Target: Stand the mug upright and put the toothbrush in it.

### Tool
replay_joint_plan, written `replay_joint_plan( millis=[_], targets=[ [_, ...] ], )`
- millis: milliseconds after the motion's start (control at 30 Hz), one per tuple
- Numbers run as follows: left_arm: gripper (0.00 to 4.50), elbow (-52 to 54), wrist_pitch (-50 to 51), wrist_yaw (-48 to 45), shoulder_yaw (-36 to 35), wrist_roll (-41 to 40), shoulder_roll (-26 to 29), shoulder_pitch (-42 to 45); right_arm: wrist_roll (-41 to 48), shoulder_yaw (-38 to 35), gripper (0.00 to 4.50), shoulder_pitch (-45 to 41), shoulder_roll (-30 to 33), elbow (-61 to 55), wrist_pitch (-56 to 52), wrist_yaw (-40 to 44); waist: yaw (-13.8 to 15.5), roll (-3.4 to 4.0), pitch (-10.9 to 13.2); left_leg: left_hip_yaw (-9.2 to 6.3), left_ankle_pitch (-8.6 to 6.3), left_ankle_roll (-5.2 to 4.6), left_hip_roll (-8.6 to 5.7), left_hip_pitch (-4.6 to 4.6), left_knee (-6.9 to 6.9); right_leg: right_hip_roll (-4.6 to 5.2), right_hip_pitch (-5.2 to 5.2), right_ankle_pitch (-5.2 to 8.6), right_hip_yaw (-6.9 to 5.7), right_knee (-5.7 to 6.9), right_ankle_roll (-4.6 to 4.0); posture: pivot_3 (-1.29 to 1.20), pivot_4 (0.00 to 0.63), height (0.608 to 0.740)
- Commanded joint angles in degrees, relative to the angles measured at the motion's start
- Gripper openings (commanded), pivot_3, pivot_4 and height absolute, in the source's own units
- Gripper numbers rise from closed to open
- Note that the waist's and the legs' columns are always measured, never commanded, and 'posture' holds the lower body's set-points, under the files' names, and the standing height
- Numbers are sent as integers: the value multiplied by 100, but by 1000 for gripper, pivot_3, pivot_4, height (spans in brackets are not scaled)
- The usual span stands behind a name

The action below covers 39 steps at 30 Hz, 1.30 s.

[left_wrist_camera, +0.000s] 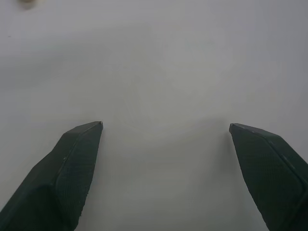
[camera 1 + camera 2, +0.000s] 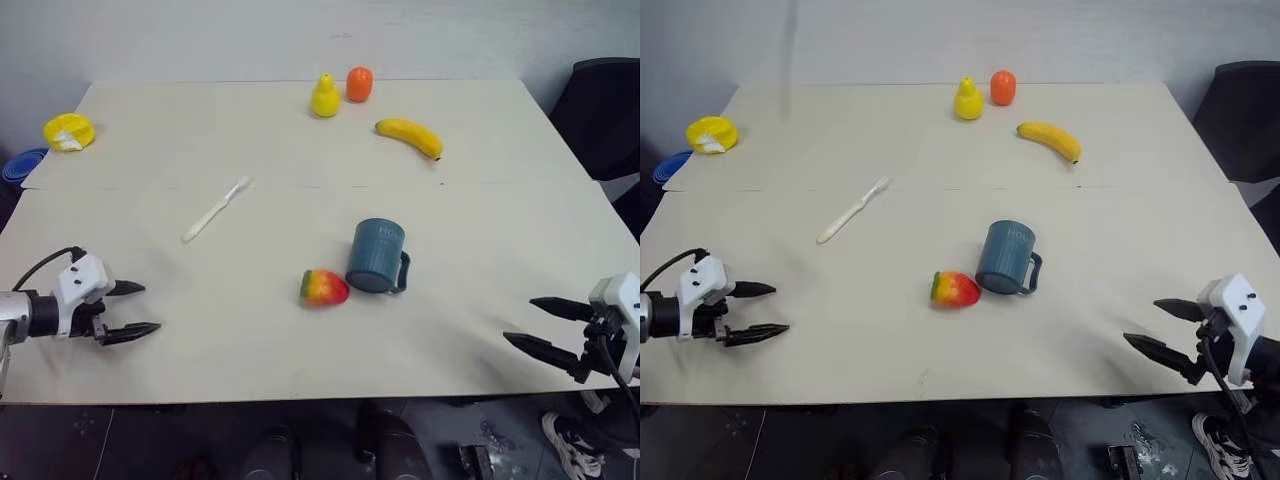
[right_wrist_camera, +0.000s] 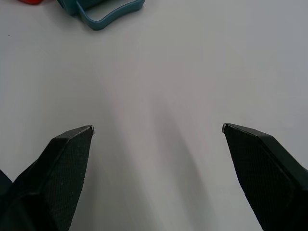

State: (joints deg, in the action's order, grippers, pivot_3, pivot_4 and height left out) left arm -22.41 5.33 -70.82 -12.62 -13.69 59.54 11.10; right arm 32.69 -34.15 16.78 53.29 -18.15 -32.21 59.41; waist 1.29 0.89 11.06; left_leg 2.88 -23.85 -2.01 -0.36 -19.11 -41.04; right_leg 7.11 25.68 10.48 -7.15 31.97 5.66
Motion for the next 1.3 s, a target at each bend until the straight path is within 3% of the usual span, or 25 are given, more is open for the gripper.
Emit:
replay_joint_plan(
  millis=[33, 267, 467, 567, 700, 867, 1033, 1200, 1300],
  targets=[
    [4500, 188, 151, -160, -80, -199, 50, 62, 188, -215, 4460, 75, -27, -231, -99, 49, -1, 0, 0, 1, 0, 0, 0, 1, 0, 0, 0, 0, 1, 1, 0, 0, 150, 740],
    [4500, 1323, 831, -378, -31, -822, -80, 254, 367, -260, 4460, 232, 136, -715, -306, 220, 18, 0, 0, -1, 0, 0, 3, 0, -3, -2, 0, 0, 3, 2, 0, 0, 150, 740],
    [4500, 2336, 1052, -817, 1180, -832, -604, 1496, 1307, -379, 4460, -80, 392, -2231, -925, 8, 26, 0, 0, 2, 1, 1, 0, 4, -16, -6, -10, -8, 15, 6, 4, 0, 150, 740],
    [4500, 1949, 743, -1068, 1931, -484, -1225, 2337, 1691, -333, 4460, -315, 471, -2781, -1170, -328, 40, -9, -5, 4, 6, 5, 3, 4, -26, -26, -17, -19, 30, 4, 3, 0, 150, 740],
    [4500, 616, -116, -1344, 2681, 120, -2087, 3237, 2318, -503, 4460, -529, 512, -3269, -1479, -891, 16, -24, -9, 25, 6, 9, -5, -3, -27, -53, -20, -25, 49, -2, -3, 0, 150, 740],
    [4500, -993, -923, -1195, 2908, 561, -2991, 4015, 2876, -760, 4460, -529, 566, -3684, -1657, -1489, 13, -33, -5, 40, 5, 5, -1, -6, -29, -56, -20, -30, 60, -4, -8, 0, 150, 740],
    [4500, -1973, -1719, -973, 2935, 917, -3481, 4342, 3168, -1067, 4460, -205, 465, -4020, -1685, -2031, 30, -38, -4, 44, 2, -2, 4, -6, -29, -54, -18, -31, 61, -6, -6, 0, 150, 740],
    [4500, -2387, -1904, -1162, 2857, 955, -3630, 4430, 3307, -1344, 4460, 117, 422, -4128, -1587, -2318, 38, -41, -5, 44, -3, -13, 8, -6, -35, -50, -14, -35, 63, -10, 1, 0, 150, 740],
    [3918, -2411, -1844, -1243, 2754, 853, -3681, 4416, 3275, -1316, 4500, 141, 472, -4043, -1521, -2354, 36, -42, -5, 46, -6, -22, 13, -6, -41, -46, -14, -38, 69, -12, 6, 0, 150, 740]
  ],
)
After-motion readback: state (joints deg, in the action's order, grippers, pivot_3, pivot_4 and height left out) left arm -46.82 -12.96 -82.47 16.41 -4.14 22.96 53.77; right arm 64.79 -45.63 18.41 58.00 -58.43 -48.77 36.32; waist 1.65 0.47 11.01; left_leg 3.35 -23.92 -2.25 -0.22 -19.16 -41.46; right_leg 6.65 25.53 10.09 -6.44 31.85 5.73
